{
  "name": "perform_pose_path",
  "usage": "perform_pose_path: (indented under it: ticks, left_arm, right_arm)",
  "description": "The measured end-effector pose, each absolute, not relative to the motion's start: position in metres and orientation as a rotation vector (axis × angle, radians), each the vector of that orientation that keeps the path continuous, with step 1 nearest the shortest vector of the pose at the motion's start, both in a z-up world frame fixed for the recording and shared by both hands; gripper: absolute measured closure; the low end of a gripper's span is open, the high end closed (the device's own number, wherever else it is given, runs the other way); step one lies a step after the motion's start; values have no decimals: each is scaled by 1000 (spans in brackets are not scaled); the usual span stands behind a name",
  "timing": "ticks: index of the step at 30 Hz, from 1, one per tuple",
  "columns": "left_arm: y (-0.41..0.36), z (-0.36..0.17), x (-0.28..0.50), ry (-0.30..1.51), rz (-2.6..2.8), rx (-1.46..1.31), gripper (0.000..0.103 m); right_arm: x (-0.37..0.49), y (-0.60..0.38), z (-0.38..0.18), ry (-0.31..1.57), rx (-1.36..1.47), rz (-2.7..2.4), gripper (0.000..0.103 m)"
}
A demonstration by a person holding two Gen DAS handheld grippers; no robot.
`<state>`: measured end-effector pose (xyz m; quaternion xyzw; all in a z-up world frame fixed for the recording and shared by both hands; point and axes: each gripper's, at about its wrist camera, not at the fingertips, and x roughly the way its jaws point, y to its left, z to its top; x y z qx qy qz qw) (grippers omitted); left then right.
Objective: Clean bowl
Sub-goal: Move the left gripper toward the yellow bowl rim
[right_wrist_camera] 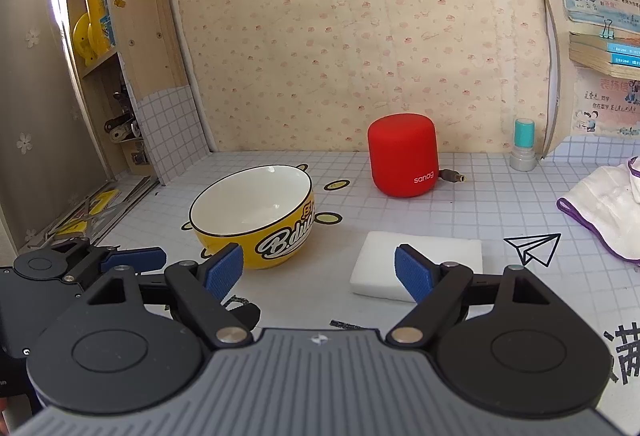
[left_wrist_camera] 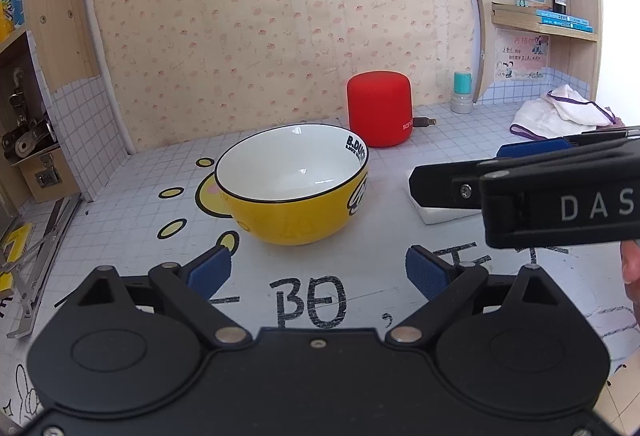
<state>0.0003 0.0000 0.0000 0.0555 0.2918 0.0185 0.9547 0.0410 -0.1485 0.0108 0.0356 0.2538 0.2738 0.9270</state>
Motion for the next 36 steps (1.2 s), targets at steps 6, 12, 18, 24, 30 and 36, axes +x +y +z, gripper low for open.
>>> perform_pose_path:
  ticks: [6, 12, 18, 24, 30, 36]
  left_arm:
    - [0, 0, 1, 596, 45, 111, 8]
    - [0, 0, 3, 599, 52, 109, 8]
    - [1, 1, 4, 602, 65, 106, 8]
    - [10, 3, 5, 601, 72, 56, 8]
    - [17, 6, 3, 582, 101, 37, 8]
    - [13, 7, 0, 542, 114, 94, 8]
  right_arm:
    - [42, -149, 10, 527, 66, 559, 19]
    - [42, -148, 12, 529, 65, 554, 19]
    - [41, -147, 11, 522, 64, 554, 19]
    - [37, -144, 14, 499, 26, 560, 16]
    - [34, -150, 21, 462, 56, 586, 14]
    - [38, -151, 23, 480, 62, 570, 14]
